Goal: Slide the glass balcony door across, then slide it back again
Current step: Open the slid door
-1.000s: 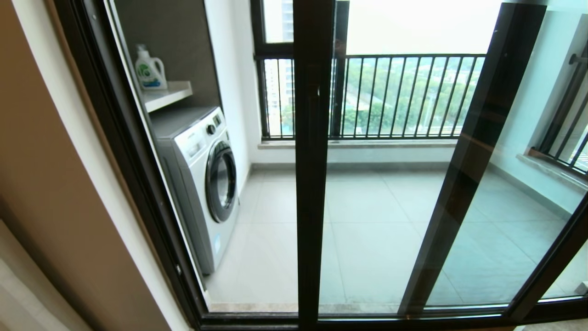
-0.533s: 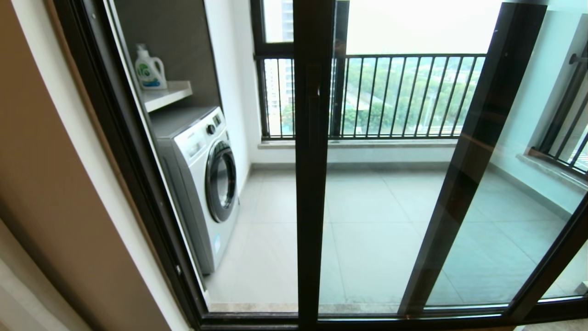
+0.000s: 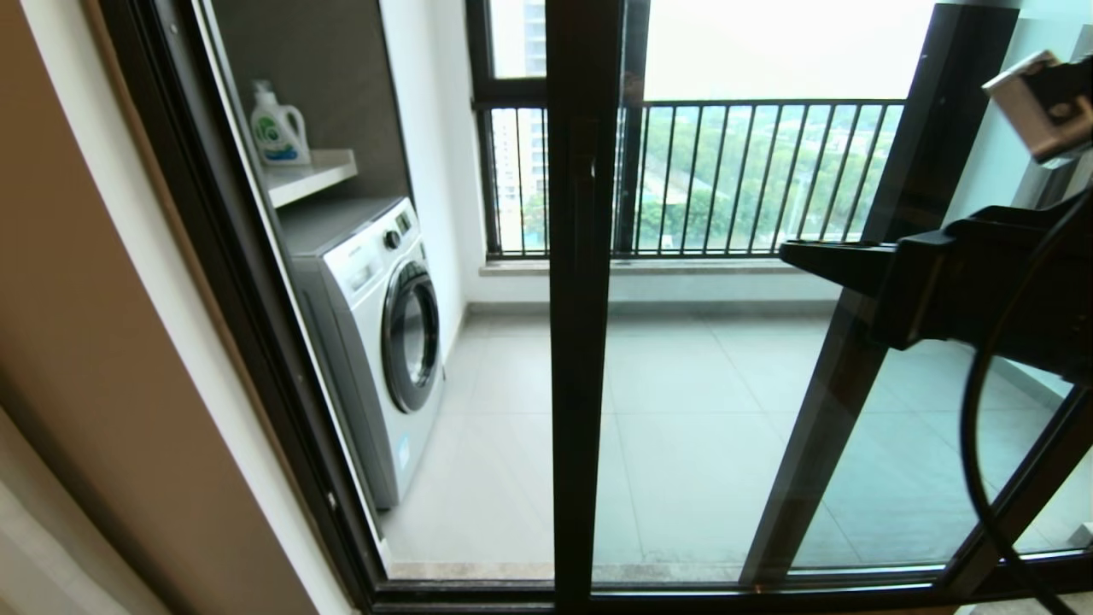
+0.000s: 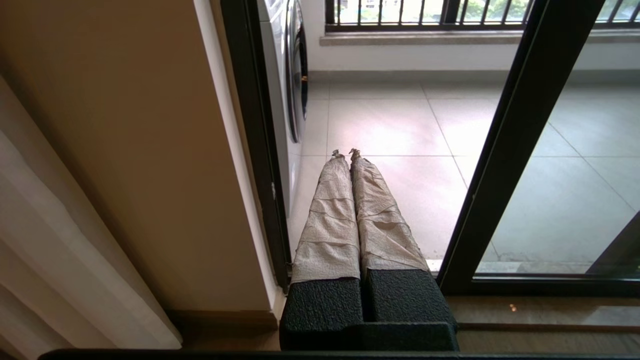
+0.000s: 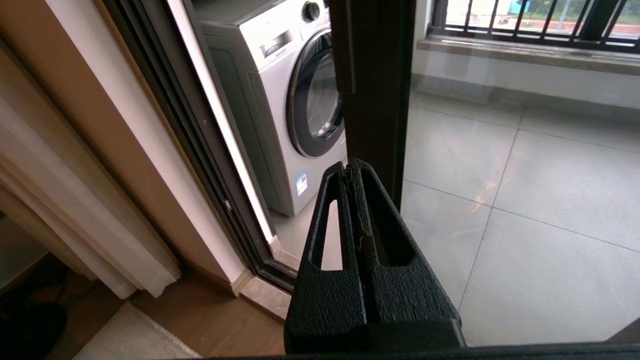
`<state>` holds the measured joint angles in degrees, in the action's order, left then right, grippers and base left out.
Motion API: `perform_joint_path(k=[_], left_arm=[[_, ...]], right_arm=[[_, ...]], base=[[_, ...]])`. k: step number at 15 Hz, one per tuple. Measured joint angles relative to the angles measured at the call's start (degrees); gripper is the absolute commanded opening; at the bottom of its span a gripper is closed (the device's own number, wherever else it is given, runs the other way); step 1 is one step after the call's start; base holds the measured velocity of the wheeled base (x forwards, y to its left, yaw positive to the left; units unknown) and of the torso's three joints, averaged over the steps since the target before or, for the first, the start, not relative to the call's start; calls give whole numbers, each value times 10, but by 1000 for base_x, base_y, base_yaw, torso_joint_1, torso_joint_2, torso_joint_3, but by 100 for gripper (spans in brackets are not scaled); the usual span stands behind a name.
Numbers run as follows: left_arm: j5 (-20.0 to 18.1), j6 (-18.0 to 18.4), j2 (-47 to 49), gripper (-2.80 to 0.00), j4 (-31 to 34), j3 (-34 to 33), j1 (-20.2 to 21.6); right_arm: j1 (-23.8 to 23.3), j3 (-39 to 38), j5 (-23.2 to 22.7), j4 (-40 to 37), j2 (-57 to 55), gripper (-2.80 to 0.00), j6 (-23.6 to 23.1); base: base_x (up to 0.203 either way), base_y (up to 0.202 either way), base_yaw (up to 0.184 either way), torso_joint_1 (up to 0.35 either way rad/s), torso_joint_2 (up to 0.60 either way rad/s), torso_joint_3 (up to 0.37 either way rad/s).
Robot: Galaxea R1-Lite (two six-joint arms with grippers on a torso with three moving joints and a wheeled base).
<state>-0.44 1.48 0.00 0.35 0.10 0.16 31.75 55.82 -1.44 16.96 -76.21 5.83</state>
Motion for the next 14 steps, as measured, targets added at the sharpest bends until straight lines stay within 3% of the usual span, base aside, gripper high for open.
perform_joint_path(k=[3,7,14], left_arm=[[0,0,0,-280,0,0,0],[0,0,0,-280,0,0,0],[0,0,0,-280,0,0,0]], right_arm=[[36,76,30,2,-84,-280,-5],[45,213,70,3,-202,-280,-7],[44,426,87,3,-399,-280,-9]], base=[[0,0,0,0,0,0],[0,0,0,0,0,0],[0,0,0,0,0,0]])
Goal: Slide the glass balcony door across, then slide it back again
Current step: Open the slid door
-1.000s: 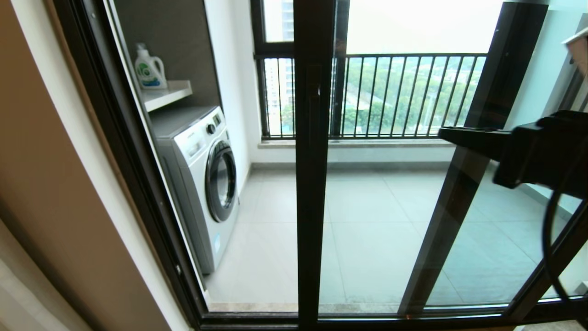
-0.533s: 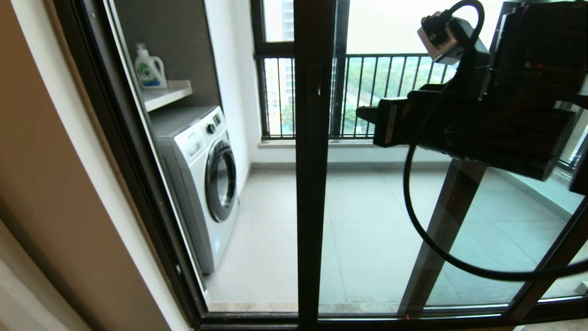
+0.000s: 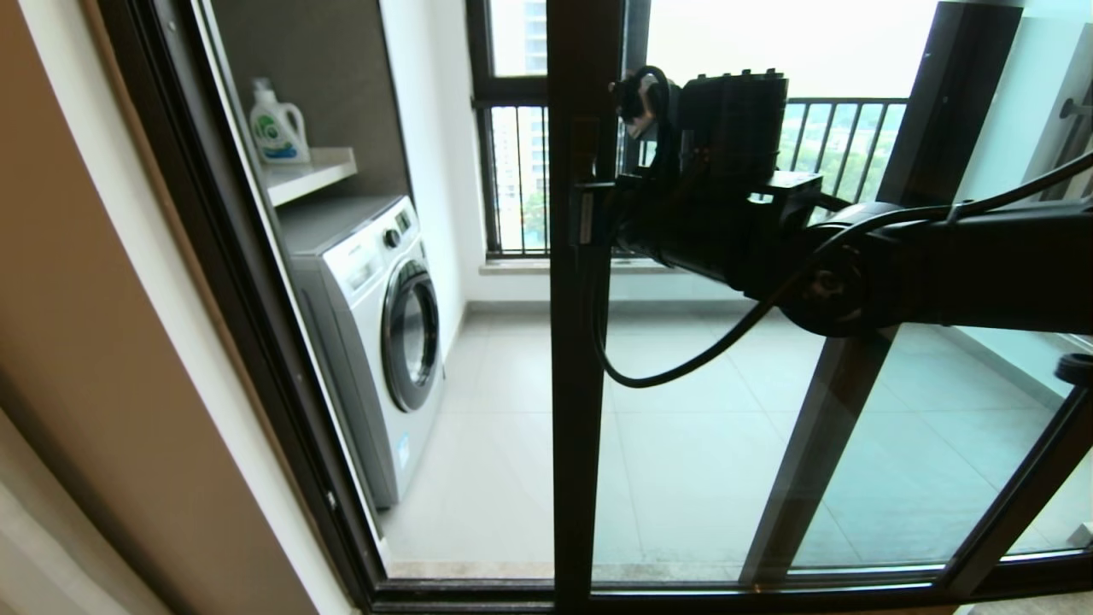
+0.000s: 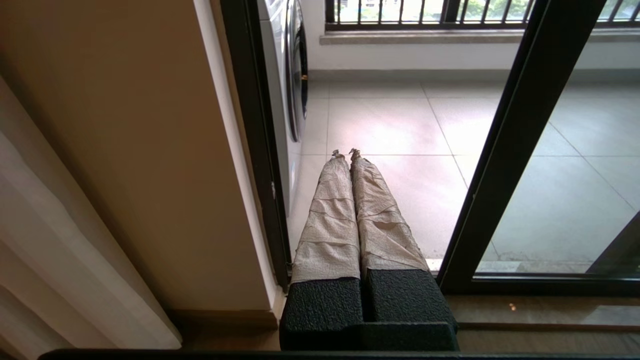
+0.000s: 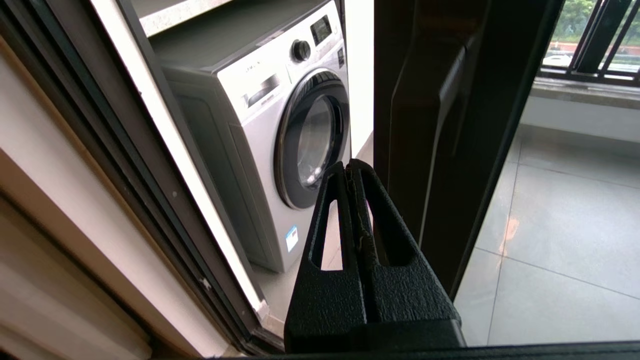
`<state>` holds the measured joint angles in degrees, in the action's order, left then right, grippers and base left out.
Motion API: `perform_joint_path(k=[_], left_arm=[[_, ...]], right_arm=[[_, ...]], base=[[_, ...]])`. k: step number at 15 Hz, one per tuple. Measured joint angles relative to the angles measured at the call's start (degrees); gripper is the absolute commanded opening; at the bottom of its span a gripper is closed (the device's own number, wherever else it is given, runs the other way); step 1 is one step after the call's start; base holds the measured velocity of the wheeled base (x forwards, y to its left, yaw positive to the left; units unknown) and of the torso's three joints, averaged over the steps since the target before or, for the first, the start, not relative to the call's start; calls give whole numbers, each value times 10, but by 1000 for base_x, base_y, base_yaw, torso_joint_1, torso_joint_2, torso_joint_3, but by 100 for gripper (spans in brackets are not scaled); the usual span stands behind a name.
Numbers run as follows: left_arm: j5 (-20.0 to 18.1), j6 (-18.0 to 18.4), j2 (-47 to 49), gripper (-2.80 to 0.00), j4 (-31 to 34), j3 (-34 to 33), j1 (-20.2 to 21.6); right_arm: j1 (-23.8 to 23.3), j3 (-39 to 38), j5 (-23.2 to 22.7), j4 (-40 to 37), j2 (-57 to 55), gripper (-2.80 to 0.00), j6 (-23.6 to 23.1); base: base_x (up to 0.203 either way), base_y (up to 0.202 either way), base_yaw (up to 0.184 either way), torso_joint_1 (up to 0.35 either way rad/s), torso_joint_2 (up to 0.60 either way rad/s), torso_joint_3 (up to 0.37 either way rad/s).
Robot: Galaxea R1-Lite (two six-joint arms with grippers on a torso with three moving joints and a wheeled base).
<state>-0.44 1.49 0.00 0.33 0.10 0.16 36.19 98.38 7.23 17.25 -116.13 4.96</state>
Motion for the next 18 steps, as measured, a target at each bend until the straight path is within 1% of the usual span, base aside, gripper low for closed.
perform_joint_path(k=[3,5,8,12,15,18], left_arm=[[0,0,0,-280,0,0,0],[0,0,0,-280,0,0,0],[0,0,0,-280,0,0,0],[0,0,0,-280,0,0,0],[0,0,0,-280,0,0,0],[0,0,0,-280,0,0,0]], right_arm=[[-4,103,15,-5,-65,-280,-3],[-6,129,23,-6,-98,-280,-19],[-19,136,26,-2,-120,-280,-20],[-46,138,22,-1,-127,-280,-19],[-58,138,24,0,-127,-280,-17],[-70,137,41,1,-125,-280,-17]], base=[[0,0,0,0,0,0],[0,0,0,0,0,0],[0,0,0,0,0,0],[0,0,0,0,0,0],[0,0,0,0,0,0],[0,0,0,0,0,0]])
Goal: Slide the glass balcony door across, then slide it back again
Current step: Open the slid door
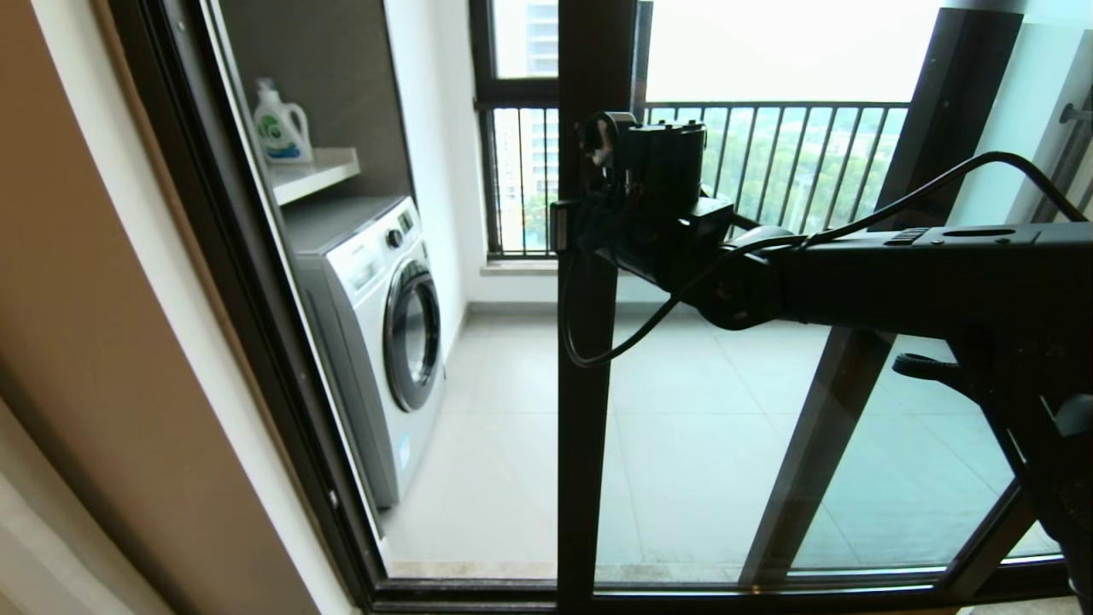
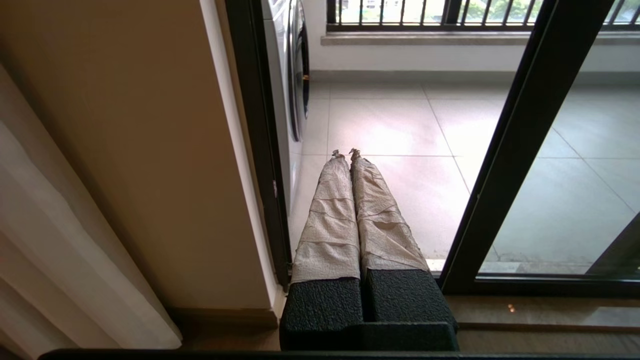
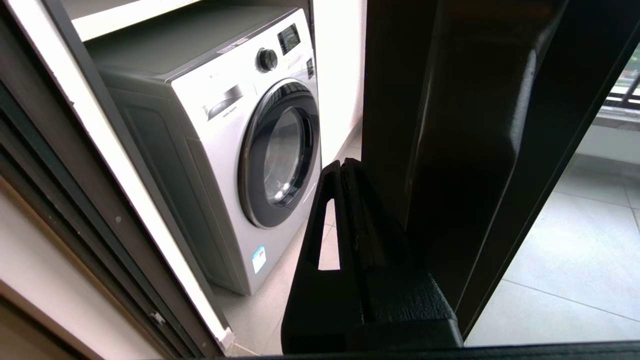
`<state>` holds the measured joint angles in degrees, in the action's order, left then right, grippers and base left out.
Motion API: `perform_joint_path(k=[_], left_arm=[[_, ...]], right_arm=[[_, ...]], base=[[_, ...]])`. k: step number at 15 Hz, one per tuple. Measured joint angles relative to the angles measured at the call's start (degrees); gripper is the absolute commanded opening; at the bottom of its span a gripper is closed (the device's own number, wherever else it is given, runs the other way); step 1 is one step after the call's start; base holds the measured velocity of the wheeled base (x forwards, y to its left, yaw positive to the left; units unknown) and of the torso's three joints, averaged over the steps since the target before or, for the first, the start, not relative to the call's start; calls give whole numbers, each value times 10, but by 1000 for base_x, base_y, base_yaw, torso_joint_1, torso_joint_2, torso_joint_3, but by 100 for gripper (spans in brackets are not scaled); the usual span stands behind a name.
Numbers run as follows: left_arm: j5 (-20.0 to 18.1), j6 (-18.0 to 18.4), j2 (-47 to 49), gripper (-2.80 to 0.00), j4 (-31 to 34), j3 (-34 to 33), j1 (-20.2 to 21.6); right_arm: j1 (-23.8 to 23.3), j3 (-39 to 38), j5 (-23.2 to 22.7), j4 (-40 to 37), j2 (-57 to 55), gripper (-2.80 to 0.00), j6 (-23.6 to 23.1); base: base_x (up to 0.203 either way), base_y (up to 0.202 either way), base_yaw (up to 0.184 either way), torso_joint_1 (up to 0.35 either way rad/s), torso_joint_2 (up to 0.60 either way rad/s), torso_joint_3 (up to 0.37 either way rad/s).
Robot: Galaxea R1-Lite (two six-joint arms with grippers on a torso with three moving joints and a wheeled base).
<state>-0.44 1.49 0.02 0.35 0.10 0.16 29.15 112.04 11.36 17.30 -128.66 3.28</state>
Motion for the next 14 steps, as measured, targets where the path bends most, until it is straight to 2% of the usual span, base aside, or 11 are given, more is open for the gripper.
perform_joint_path(k=[7,14], left_arm=[[0,0,0,-280,0,0,0],[0,0,0,-280,0,0,0]], right_arm=[[-29,-22,11,28,18,-280,0],[-54,-138,14,70,86,-280,-5]], base=[[0,0,0,0,0,0],[0,0,0,0,0,0]])
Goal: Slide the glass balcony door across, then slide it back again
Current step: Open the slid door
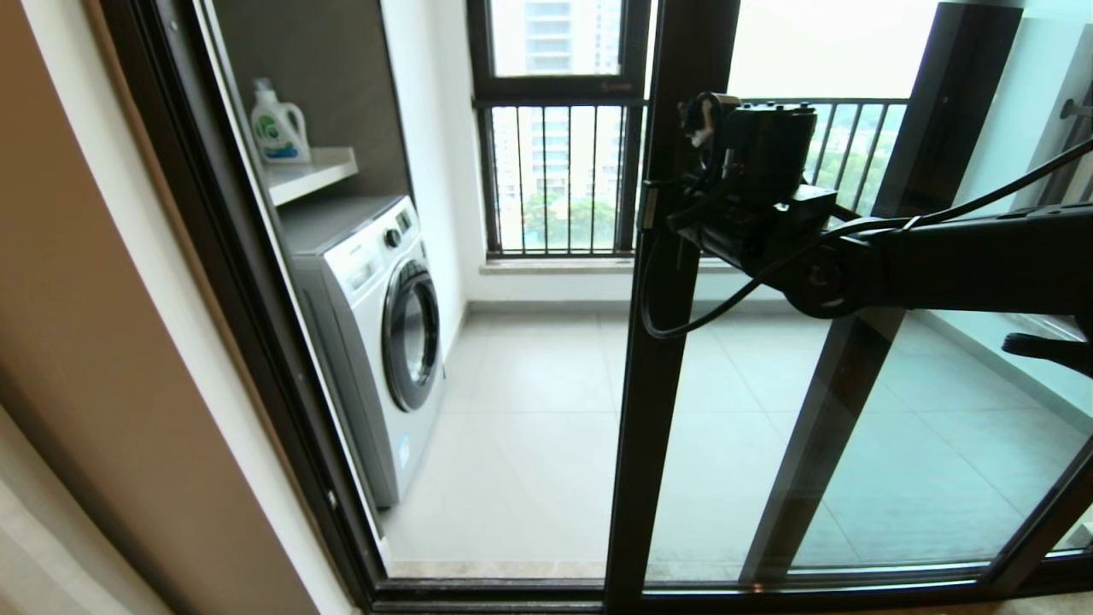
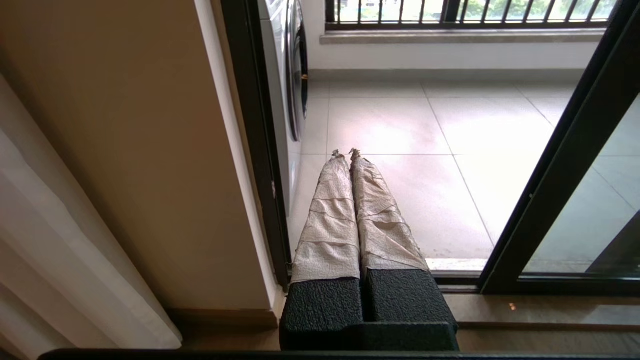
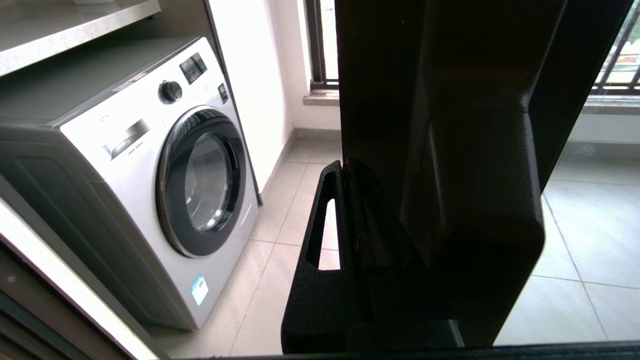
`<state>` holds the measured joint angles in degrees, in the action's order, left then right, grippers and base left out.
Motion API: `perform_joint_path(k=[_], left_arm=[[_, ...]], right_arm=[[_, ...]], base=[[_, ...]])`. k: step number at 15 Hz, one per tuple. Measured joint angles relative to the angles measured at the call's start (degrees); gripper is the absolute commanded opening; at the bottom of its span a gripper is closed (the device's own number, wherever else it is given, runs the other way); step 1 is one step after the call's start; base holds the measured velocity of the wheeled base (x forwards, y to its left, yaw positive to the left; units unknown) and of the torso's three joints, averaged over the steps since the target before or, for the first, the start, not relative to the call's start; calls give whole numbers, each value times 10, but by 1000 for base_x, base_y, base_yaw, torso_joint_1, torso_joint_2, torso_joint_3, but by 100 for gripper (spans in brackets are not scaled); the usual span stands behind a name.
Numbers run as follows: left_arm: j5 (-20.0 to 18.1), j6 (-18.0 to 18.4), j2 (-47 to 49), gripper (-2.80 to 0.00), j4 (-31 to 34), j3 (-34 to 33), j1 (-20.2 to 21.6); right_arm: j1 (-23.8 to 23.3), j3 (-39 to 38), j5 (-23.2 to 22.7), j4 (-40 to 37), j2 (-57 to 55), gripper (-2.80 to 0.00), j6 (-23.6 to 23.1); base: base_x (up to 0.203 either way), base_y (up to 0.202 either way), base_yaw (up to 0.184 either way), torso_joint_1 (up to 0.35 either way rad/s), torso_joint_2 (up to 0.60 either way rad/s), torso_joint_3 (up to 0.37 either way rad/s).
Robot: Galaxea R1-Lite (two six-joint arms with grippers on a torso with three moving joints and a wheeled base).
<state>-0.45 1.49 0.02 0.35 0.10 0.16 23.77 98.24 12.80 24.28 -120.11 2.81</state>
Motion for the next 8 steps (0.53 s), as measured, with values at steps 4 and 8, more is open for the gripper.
perform_joint_path(k=[4,8], left_arm=[[0,0,0,-280,0,0,0],[0,0,0,-280,0,0,0]], right_arm=[[-37,-41,-6,12,29,-280,1],[-83,-55,-18,12,48,-280,2]], base=[[0,0,0,0,0,0],[0,0,0,0,0,0]])
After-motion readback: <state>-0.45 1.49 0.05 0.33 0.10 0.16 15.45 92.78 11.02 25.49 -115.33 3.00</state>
